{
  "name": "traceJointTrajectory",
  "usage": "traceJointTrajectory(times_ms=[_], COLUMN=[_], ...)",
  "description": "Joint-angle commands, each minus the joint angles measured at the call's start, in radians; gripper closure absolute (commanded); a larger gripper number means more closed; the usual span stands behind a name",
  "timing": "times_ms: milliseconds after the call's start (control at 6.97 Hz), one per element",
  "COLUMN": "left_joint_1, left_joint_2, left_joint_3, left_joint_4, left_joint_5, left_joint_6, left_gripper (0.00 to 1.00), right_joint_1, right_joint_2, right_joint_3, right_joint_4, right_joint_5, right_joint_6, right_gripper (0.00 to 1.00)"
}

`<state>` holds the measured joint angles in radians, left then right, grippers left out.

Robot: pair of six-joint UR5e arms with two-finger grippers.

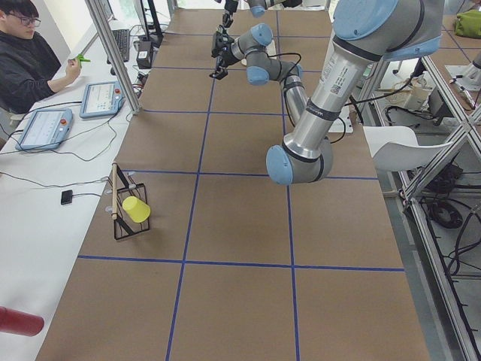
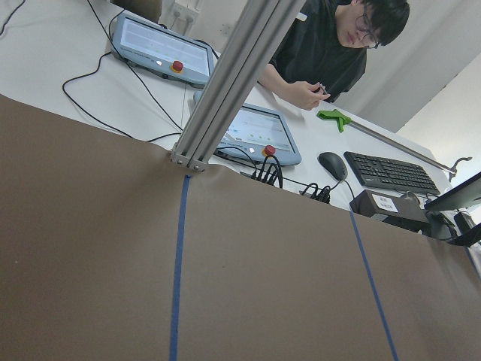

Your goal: Left arm grabs green cup and hands to right arm on tray

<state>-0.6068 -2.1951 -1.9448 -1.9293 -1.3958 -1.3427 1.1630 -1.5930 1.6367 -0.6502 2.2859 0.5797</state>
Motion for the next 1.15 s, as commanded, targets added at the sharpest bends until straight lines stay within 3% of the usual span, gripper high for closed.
traceJointTrajectory(times_ms=[0, 287, 574, 717, 1004], left_joint_1=[-0.098, -0.180, -0.288, -0.335, -0.344], left_joint_2=[0.046, 0.131, 0.245, 0.285, 0.304], left_joint_3=[-0.017, -0.048, -0.078, -0.080, -0.082], left_joint_4=[0.039, 0.032, 0.033, 0.030, 0.026], left_joint_5=[-0.113, -0.217, -0.366, -0.420, -0.430], left_joint_6=[0.059, 0.143, 0.291, 0.342, 0.356], left_gripper=[0.01, 0.01, 0.01, 0.01, 0.01], right_joint_1=[-0.012, -0.044, -0.156, -0.186, -0.253], right_joint_2=[-0.063, -0.087, -0.212, -0.228, -0.239], right_joint_3=[0.126, 0.311, 0.396, 0.405, 0.408], right_joint_4=[-0.215, -0.542, -0.568, -0.568, -0.559], right_joint_5=[0.000, -0.041, -0.188, -0.207, -0.212], right_joint_6=[-0.093, -0.197, -0.198, -0.198, -0.184], right_gripper=[1.00, 1.00, 1.00, 1.00, 1.00])
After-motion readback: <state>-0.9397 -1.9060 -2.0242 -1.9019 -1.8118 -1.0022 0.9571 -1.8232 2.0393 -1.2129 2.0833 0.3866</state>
